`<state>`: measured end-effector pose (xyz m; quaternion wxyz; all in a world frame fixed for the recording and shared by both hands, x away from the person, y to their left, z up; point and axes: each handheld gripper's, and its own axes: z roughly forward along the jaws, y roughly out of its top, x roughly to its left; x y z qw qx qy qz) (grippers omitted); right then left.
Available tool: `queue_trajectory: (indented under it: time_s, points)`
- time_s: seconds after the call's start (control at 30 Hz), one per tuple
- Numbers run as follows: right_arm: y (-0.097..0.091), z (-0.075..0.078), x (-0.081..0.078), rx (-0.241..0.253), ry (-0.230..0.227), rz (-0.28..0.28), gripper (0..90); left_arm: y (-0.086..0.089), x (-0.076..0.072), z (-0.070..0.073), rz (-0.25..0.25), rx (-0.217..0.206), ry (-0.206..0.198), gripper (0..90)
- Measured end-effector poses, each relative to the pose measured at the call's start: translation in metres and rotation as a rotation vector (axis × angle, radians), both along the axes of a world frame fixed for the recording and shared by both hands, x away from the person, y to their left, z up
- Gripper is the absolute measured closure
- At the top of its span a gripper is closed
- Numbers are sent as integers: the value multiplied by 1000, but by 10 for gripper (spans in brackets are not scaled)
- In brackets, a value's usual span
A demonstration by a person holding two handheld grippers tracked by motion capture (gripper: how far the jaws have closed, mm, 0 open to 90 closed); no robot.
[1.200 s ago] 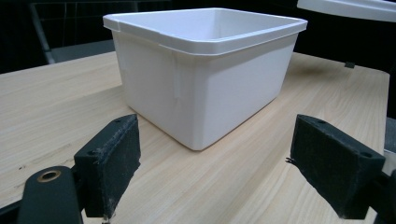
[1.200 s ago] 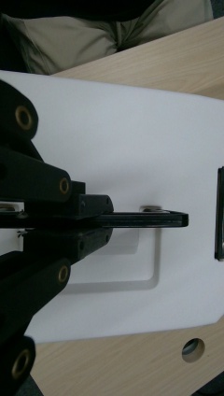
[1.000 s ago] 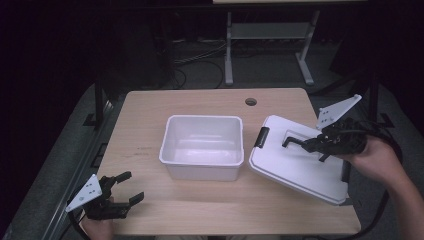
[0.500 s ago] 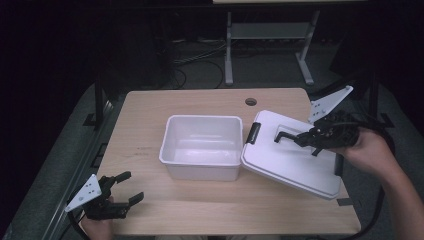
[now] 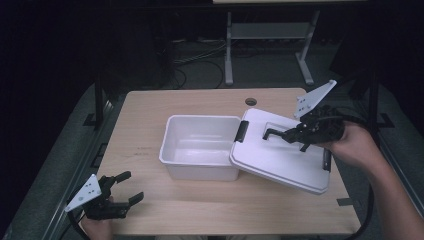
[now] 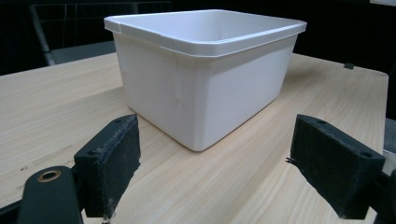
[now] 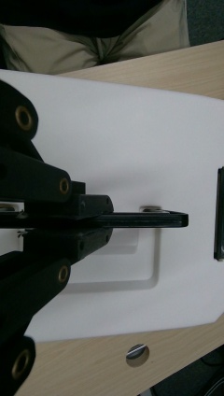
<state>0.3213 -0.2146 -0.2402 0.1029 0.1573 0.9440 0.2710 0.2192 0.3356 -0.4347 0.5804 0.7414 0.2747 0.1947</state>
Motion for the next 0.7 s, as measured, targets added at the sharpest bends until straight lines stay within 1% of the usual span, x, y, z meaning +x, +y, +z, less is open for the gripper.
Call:
queue_trajectory:
  time_s: [0.23,0.33,0.47,0.7]
  points:
    - [14,4,3,-2,1,25,840,0,0,0,-1,-3,-2,157]
    - [20,4,6,6,3,39,840,0,0,0,-1,-5,-1,157]
    - [29,3,9,5,11,50,840,0,0,0,-4,-2,-1,157]
    - [45,5,14,6,5,82,840,0,0,0,-3,-7,-2,157]
